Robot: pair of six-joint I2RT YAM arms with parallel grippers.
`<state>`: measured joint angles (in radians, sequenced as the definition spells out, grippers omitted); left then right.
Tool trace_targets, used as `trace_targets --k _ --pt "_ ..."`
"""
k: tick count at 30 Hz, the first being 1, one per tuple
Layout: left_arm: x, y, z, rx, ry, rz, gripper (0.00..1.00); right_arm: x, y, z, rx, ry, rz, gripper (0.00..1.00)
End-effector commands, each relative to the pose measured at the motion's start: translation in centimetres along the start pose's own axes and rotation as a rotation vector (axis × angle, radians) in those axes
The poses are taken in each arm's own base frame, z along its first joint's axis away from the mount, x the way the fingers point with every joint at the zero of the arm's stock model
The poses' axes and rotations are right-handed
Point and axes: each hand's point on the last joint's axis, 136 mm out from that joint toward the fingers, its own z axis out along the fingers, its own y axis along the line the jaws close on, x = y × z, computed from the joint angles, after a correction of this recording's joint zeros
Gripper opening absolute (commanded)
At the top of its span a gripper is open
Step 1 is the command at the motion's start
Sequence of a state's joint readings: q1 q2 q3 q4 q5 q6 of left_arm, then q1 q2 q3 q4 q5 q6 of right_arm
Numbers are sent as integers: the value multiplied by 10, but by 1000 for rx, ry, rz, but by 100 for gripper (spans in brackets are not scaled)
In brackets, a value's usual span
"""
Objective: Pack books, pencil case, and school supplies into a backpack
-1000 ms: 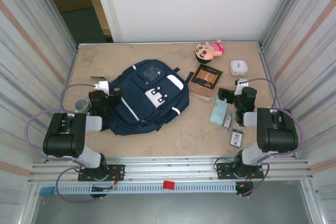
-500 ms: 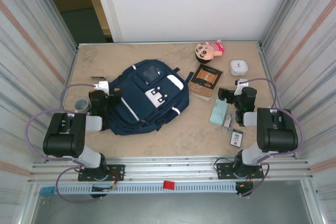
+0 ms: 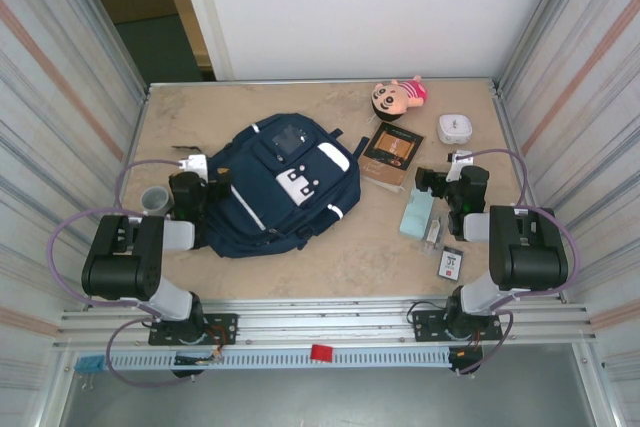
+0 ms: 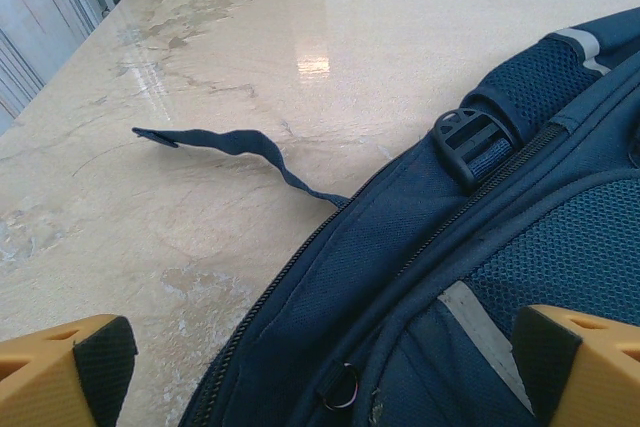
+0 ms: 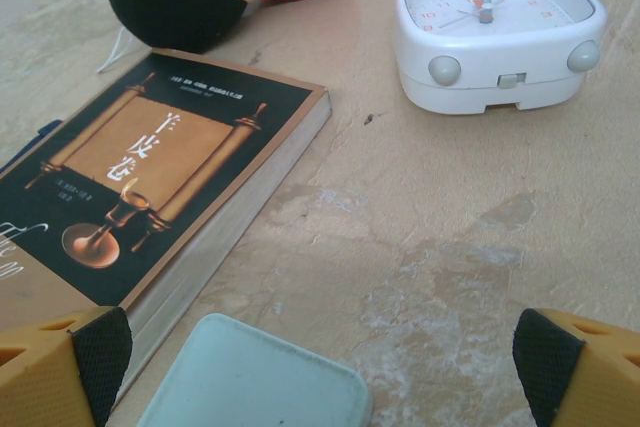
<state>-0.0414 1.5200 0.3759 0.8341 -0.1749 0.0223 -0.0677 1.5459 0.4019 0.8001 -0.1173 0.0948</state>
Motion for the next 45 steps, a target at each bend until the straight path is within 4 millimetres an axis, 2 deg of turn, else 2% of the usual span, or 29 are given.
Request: trace_targets --k 1,4,6,7,10,11,13,15,17,20,22,24,27,30,33,36,40,45 --pt "-14 2 -1 -13 -35 -9 99 -10 -8 -1 38 -19 4 99" --pt "-19 -4 -4 17 -40 12 97 -28 -7 -6 8 42 36 99" --pt "-30 -5 -9 -1 -16 32 98 -50 1 -14 -27 102 50 99" --pt "-36 -5 -13 2 15 35 98 -69 6 -20 -41 119 55 99" --pt "-72 -5 -28 26 37 15 96 -106 22 -43 -70 226 86 99" --pt "-80 -5 -33 31 61 3 95 -113 27 -51 -77 260 97 99" --pt "-104 -5 -40 51 115 -47 94 -136 44 -69 -102 297 109 99" --pt "-116 -10 -41 108 189 -79 89 -145 61 -83 -107 315 124 99" --pt "-115 -16 -36 150 295 -109 85 -144 85 -97 -133 338 150 99" --pt "-105 -23 -22 180 424 -134 82 -124 134 -115 -225 400 221 99" --pt "-89 -27 -10 189 498 -163 81 -100 174 -125 -308 467 268 99" --pt "-68 -32 0 214 572 -204 78 -73 205 -134 -339 534 308 99" --pt "-36 -41 9 254 673 -255 70 -30 247 -142 -382 629 343 100" --pt "-16 -48 6 289 726 -284 64 9 276 -144 -389 690 350 97" --pt "-1 -52 -4 299 746 -322 61 40 293 -139 -387 757 373 95" --pt "10 -53 -19 297 749 -372 59 63 302 -129 -385 799 389 94" --pt "22 -54 -38 290 731 -460 57 76 305 -111 -371 798 388 94" --pt "45 -54 -61 265 734 -536 55 85 305 -76 -373 786 406 93"
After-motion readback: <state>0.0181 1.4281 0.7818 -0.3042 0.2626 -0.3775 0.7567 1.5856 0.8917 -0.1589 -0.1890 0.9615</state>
